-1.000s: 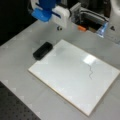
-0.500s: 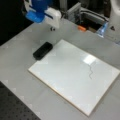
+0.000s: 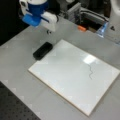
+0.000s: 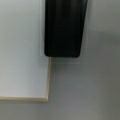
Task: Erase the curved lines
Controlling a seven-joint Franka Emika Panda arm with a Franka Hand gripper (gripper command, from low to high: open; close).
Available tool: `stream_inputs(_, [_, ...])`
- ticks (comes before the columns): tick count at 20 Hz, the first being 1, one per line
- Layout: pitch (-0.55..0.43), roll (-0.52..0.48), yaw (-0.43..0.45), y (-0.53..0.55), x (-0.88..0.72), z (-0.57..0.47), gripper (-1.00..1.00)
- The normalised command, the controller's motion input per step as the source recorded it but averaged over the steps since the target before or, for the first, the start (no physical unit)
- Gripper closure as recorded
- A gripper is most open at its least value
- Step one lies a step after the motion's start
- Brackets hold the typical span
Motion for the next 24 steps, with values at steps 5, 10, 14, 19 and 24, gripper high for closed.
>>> stream_inputs(5, [0.030,0.078,0.173,-0.24,0.36,-0.09,-1.00])
stream_inputs(10, [0.049,0.136,0.127,-0.26,0.38,-0.03,-1.00])
stream_inputs(14, [0.084,0.194,0.074,-0.29,0.41,0.00,-1.00])
stream_inputs(19, [0.119,0.224,0.021,-0.30,0.36,0.03,-1.00])
stream_inputs(24, [0.125,0.236,-0.025,-0.27,0.22,0.02,-1.00])
